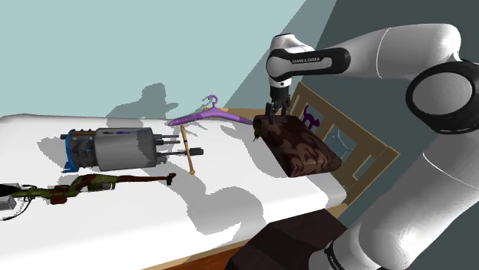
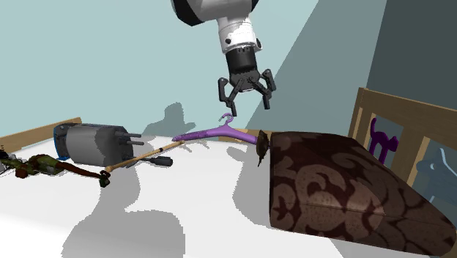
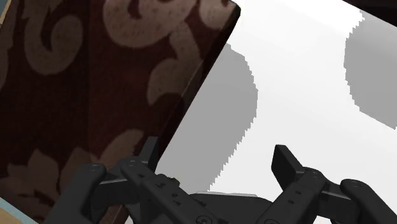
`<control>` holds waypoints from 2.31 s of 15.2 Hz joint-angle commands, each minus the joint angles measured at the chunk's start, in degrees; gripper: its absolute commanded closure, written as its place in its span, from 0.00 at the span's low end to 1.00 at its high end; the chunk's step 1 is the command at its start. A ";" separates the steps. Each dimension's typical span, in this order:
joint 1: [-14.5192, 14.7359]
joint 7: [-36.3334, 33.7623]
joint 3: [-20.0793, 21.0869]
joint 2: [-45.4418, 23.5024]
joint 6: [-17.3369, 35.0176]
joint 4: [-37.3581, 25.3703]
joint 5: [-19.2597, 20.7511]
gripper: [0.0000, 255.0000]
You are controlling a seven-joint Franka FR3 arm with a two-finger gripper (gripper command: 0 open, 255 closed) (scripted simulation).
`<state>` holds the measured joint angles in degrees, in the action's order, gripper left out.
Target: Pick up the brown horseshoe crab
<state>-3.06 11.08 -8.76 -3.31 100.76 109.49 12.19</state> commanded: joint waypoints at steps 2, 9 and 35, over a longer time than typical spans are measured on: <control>-0.76 1.46 -0.59 -7.12 0.38 -6.12 0.09 0.00; -2.99 4.70 -1.34 -24.52 -1.33 -23.82 -0.20 0.00; -4.45 5.72 -1.42 -35.18 -1.21 -33.65 -0.51 1.00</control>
<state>-7.57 16.69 -10.17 -38.74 100.20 76.25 11.69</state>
